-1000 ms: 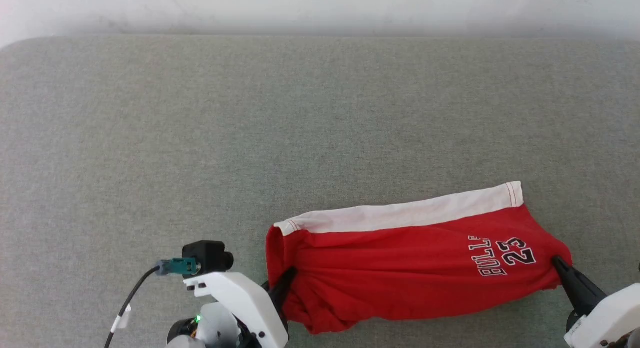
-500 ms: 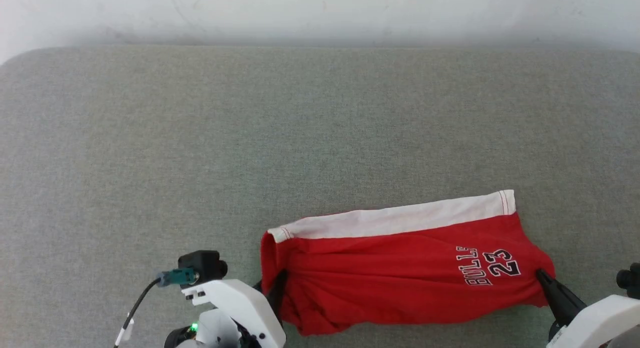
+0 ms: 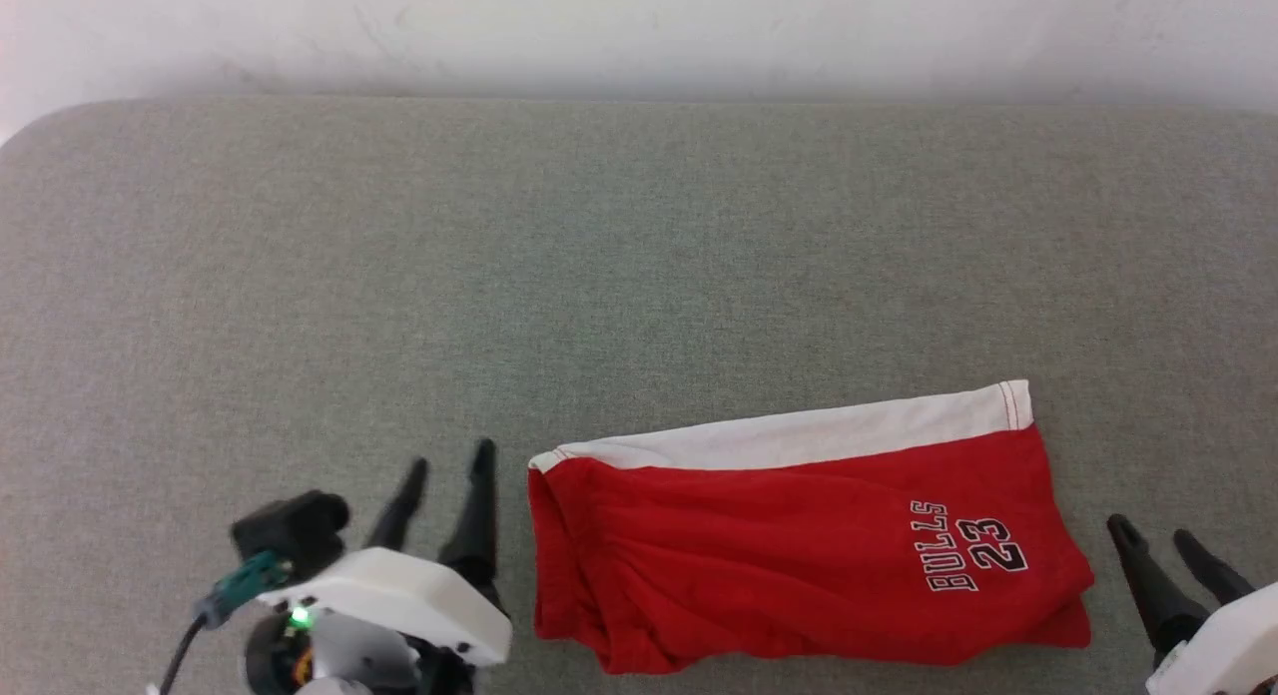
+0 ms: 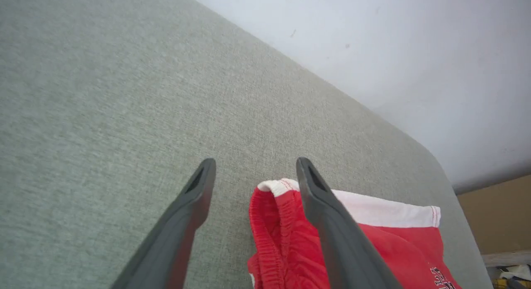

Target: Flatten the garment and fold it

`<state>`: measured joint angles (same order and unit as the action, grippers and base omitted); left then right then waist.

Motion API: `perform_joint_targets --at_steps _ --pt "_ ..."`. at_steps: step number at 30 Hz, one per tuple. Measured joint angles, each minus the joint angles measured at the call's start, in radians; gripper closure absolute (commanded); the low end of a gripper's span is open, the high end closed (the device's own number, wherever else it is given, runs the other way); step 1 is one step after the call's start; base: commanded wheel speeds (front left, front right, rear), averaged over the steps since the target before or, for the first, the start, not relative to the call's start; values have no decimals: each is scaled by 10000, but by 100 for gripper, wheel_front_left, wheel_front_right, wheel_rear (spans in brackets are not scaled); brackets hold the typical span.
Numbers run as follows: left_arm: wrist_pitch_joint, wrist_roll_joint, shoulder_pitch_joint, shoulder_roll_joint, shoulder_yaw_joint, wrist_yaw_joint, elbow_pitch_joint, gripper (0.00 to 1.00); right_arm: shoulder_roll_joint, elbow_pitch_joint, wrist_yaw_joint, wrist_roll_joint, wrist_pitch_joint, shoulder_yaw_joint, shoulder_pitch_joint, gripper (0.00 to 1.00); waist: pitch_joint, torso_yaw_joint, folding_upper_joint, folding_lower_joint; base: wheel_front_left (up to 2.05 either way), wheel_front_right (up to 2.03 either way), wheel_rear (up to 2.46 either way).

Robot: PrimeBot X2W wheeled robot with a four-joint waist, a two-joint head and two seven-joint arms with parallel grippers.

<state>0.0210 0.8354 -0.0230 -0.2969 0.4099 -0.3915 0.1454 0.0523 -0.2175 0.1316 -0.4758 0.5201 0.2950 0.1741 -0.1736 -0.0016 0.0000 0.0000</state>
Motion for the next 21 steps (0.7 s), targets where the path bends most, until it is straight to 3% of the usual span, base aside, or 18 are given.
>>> perform_joint_targets --at_steps 4,8,21 --pt "-1237 -1243 82 -397 -182 -345 422 0 4 -17 0 395 -4 199 -79 0 -92 118 0 1 0 0 0" --pt "-1987 -1793 128 -380 -249 -591 581 0 0 374 0 520 77 75 -279 0 -203 303 0 0 0 0 0" --pt "-2173 -2290 147 -387 -121 -851 487 0 29 2307 0 947 71 -209 -1132 0 -589 938 0 0 0 0 0"
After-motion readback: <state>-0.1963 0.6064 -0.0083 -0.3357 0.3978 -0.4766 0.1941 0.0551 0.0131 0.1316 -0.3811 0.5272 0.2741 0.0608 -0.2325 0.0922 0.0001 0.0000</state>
